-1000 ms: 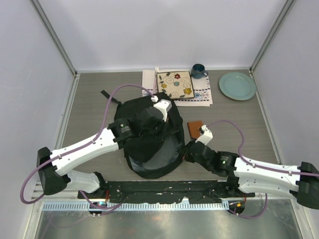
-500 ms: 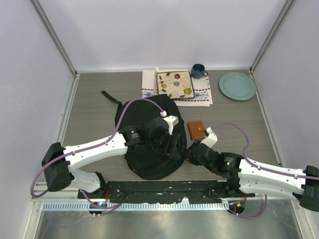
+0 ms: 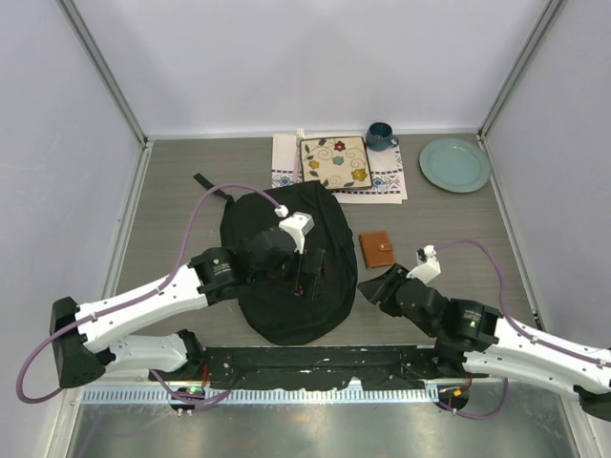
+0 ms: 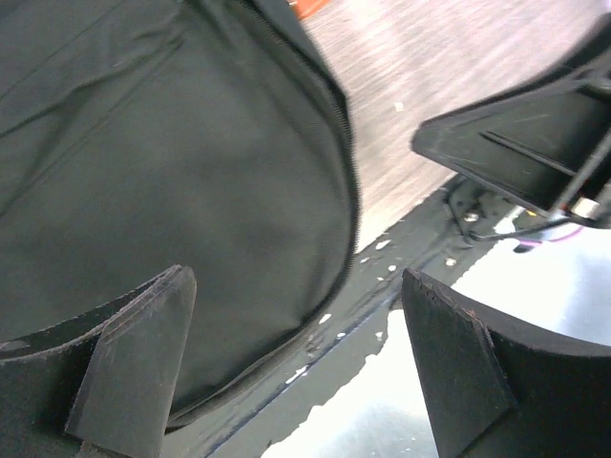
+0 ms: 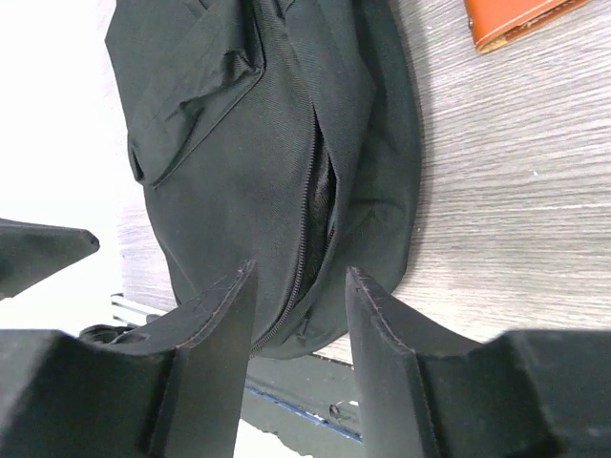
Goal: Pack the student bag
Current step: Place the book in the student bag, then zip the student bag at the center of the board.
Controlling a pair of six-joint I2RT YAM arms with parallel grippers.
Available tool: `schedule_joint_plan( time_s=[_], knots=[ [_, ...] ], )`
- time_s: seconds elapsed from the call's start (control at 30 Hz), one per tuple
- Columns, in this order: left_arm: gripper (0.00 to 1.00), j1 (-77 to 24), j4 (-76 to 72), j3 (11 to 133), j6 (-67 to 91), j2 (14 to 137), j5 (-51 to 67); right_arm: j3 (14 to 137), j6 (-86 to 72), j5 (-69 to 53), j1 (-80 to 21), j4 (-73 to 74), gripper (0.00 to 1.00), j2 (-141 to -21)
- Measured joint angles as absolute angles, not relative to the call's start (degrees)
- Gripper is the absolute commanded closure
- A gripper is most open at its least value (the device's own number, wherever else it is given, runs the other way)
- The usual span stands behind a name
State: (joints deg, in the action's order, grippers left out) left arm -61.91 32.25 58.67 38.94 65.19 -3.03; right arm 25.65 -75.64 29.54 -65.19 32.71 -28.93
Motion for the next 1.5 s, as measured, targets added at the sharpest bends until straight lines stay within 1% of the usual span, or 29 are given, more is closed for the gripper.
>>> schedule_joint_plan(
  time_s=[0.13, 0.17, 0.27, 0.33, 0.43, 0.5, 0.53, 0.57, 0.63, 0.67, 0.7, 0.73, 0.77, 0.83, 0.9, 1.1, 1.2, 1.27, 1.37, 1.43, 1.47, 1.5],
  knots=[
    [0.07, -61.91, 37.56, 58.65, 40.71, 65.58, -9.74, 25.98, -75.16, 28.47, -65.21, 28.84, 0.44, -35.03],
    [0.04, -61.91, 38.41, 58.63, 41.1, 65.58, -10.66, 26.39, -75.16, 28.03, -65.19, 27.9, 0.38, -37.93],
    [0.0, -61.91, 41.74, 57.23, 43.66, 64.86, -16.16, 28.14, -75.35, 26.81, -65.21, 26.24, 0.33, -46.48],
    [0.0, -61.84, 44.21, 55.18, 45.36, 62.98, -19.05, 28.77, -75.53, 25.82, -65.28, 25.21, 0.32, -50.74],
    [0.0, -61.17, 46.85, 51.59, 47.77, 58.06, -21.98, 28.51, -76.23, 24.38, -65.43, 22.85, 0.32, -52.64],
    [0.0, -60.31, 48.27, 49.69, 49.06, 53.98, -23.2, 27.49, -76.73, 23.73, -65.52, 19.53, 0.4, -52.49],
    [0.0, -59.86, 48.86, 49.04, 49.5, 52.07, -23.81, 26.83, -76.84, 23.53, -65.52, 18.06, 0.44, -52.4],
    [0.0, -59.46, 49.19, 48.49, 49.91, 50.33, -24.4, 26.04, -76.97, 23.33, -65.52, 16.75, 0.53, -52.38],
    [0.01, -58.96, 49.91, 47.92, 50.72, 47.88, -25.41, 24.97, -77.14, 23.35, -65.52, 15.59, 0.6, -52.38],
    [0.0, -58.7, 50.22, 47.72, 50.94, 46.94, -25.8, 24.69, -76.99, 23.4, -65.49, 15.18, 0.75, -52.38],
    [0.0, -58.59, 50.39, 47.55, 51.11, 46.24, -26.09, 24.43, -76.95, 23.46, -65.17, 14.7, 0.81, -52.38],
    [0.0, -58.46, 50.61, 47.44, 51.24, 45.82, -26.28, 24.36, -76.53, 23.4, -64.9, 14.52, 0.91, -52.38],
    [0.0, -58.41, 50.78, 47.4, 51.37, 45.69, -26.39, 24.29, -76.49, 23.18, -64.25, 13.96, 0.95, -52.38],
    [0.0, -58.35, 50.89, 47.4, 51.7, 45.82, -26.44, 24.29, -75.37, 22.57, -62.78, 13.54, 1.0, -52.38],
    [0.0, -58.35, 50.92, 47.37, 51.92, 46.13, -26.41, 24.29, -73.41, 20.93, -59.55, 13.67, 1.0, -52.34],
    [0.0, -58.35, 50.52, 46.46, 52.34, 46.65, -26.33, 24.64, -62.76, 15.62, -44.97, 13.96, 1.0, -53.19],
    [0.0, -58.35, 49.56, 45.19, 52.8, 46.65, -25.82, 27.64, -55.16, 13.08, -38.7, 14.66, 1.0, -58.48],
    [0.0, -58.35, 48.25, 43.64, 53.6, 46.65, -25.47, 30.89, -51.0, 12.27, -36.69, 15.59, 0.99, -63.07],
    [0.0, -58.35, 46.37, 41.15, 54.89, 46.68, -25.1, 36.16, -45.8, 11.88, -35.11, 16.4, 0.95, -69.17],
    [0.0, -58.33, 45.08, 39.86, 55.66, 46.68, -25.02, 38.0, -43.51, 11.86, -34.85, 16.6, 0.87, -70.63],
    [0.0, -58.19, 43.9, 39.0, 56.21, 46.61, -25.02, 38.7, -42.37, 11.81, -34.76, 16.84, 0.81, -70.87],
    [0.0, -57.98, 42.94, 38.17, 56.69, 46.61, -25.02, 39.03, -41.85, 11.79, -34.74, 17.02, 0.62, -70.83]
  ],
)
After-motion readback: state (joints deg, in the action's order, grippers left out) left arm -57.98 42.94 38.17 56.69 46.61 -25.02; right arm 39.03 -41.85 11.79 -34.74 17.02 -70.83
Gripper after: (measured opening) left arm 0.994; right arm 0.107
